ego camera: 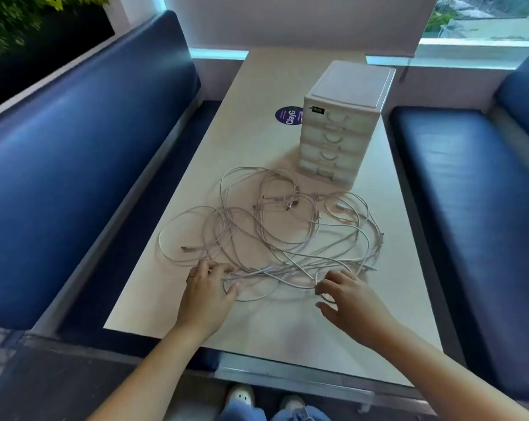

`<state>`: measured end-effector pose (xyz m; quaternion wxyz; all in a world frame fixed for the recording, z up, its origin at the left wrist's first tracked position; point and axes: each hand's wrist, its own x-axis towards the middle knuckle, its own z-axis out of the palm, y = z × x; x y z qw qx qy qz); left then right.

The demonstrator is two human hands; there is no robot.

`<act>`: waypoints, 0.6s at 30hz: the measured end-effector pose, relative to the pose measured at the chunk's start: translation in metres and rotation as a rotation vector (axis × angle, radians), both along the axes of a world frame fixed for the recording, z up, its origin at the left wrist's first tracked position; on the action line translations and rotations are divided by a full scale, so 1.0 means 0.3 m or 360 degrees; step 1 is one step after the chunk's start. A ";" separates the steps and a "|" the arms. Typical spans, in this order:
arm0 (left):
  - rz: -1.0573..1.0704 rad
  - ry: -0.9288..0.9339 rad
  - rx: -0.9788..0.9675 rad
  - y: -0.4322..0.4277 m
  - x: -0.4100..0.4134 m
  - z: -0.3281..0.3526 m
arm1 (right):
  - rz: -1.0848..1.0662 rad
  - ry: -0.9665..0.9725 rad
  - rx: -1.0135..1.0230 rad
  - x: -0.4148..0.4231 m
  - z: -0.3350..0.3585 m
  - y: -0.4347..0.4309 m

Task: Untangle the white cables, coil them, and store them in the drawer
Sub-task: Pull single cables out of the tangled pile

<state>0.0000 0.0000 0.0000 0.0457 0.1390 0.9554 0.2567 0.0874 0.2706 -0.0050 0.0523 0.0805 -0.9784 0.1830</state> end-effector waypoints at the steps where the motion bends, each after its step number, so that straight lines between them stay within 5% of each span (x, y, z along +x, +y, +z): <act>1: 0.0027 -0.0044 0.0016 -0.005 0.001 -0.008 | 0.0034 -0.0004 -0.0004 0.002 -0.007 0.003; 9: 0.0056 -0.0125 0.0029 -0.014 0.034 -0.020 | -0.0126 -0.0062 -0.0011 0.022 -0.029 -0.024; 18: 0.0129 0.0063 -0.0024 0.004 0.031 -0.015 | -0.0094 0.0108 -0.0581 0.030 0.062 -0.046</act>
